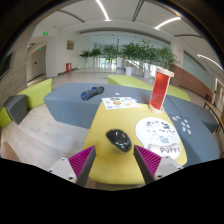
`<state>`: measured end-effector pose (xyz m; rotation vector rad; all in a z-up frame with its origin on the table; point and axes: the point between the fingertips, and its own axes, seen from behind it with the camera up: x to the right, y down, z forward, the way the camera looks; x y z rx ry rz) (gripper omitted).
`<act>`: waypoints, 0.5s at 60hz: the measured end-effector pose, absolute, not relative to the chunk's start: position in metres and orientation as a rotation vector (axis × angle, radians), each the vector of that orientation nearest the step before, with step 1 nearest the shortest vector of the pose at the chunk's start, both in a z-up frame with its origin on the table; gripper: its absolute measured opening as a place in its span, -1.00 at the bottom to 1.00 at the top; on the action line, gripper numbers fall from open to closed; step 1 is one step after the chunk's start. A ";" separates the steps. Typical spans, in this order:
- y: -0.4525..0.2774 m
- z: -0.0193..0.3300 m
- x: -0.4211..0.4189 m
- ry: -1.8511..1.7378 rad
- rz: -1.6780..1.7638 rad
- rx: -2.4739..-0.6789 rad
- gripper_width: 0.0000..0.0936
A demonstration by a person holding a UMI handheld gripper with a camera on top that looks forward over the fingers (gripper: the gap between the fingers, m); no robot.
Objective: Arrange mouse
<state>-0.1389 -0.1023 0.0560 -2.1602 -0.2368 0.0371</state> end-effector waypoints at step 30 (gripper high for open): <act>0.022 -0.011 -0.119 -0.293 0.098 -2.176 0.23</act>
